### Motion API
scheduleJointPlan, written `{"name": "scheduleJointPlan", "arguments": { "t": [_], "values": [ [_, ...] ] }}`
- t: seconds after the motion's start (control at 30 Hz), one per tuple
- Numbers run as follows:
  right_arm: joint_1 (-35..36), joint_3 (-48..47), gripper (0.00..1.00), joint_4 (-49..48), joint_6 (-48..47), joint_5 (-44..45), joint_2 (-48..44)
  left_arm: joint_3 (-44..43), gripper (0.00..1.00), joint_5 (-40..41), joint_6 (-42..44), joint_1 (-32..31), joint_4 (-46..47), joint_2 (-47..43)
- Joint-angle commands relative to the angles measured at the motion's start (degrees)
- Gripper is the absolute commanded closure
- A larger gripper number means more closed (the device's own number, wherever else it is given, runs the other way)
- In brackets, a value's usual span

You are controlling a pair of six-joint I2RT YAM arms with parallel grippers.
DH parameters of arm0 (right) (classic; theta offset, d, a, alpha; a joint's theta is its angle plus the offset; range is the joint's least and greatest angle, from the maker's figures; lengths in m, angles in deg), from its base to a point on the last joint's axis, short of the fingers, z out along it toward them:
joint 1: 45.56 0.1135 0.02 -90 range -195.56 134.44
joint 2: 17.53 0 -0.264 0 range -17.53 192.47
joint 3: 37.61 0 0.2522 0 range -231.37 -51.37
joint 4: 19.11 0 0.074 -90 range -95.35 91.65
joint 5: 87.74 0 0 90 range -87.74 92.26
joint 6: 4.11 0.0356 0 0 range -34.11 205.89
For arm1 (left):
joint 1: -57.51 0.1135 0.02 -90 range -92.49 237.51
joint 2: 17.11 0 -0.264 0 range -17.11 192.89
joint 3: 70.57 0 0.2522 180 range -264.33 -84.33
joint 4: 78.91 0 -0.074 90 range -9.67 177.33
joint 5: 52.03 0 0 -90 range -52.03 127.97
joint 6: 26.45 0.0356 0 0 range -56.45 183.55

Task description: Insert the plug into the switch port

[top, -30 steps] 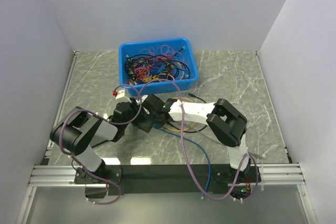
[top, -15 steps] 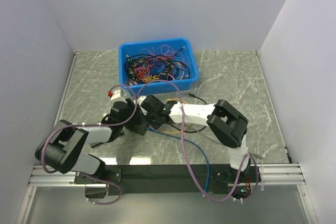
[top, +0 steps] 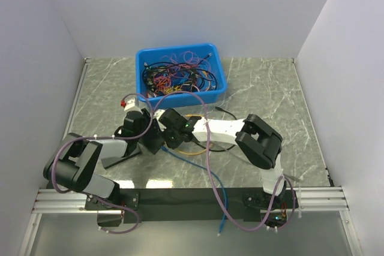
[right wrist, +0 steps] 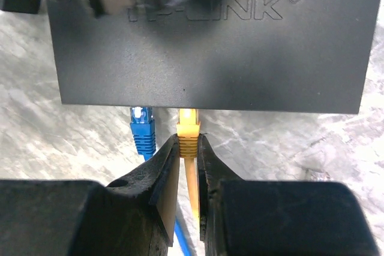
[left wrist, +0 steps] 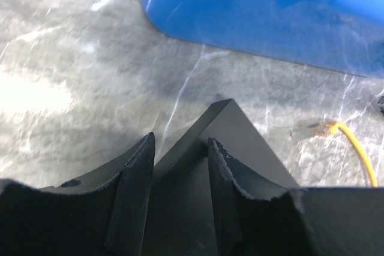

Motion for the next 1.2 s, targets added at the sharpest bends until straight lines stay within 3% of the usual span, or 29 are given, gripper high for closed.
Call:
{"name": "scheduleJointPlan", "arguments": {
  "t": [0.0, 0.33, 0.57, 0.73, 0.83, 1.03, 1.17],
  "values": [
    [0.7, -7.3, 1.00, -20.6, 0.8, -1.3, -1.0, -1.8, 0.55, -10.5, -2.1, -1.6, -2.1, 1.9],
    [0.6, -15.1, 1.00, -16.4, -0.8, 1.0, 4.3, -4.5, 0.55, -10.8, -1.7, 0.7, -4.1, 2.4],
    [0.4, -15.4, 0.99, -14.8, -0.8, 3.1, 5.4, -3.6, 0.55, -10.8, -1.9, 1.5, -4.1, 1.4],
    [0.5, -12.9, 0.72, -14.2, -0.1, 6.3, 4.8, -3.4, 0.55, -11.3, -2.1, 1.7, -3.8, 1.3],
    [0.3, -11.0, 0.61, -13.4, 0.3, 8.3, 4.1, -3.3, 0.55, -11.0, -2.3, 1.8, -3.9, 1.0],
    [0.3, -6.8, 0.53, -11.8, 0.5, 10.8, 0.1, -5.0, 0.55, -10.5, -3.5, 2.1, -6.7, 0.4],
    [0.4, -3.5, 0.50, -12.3, 1.2, 10.9, -5.2, -5.7, 0.54, -8.5, -3.3, 2.5, -10.4, -4.7]
  ]
}}
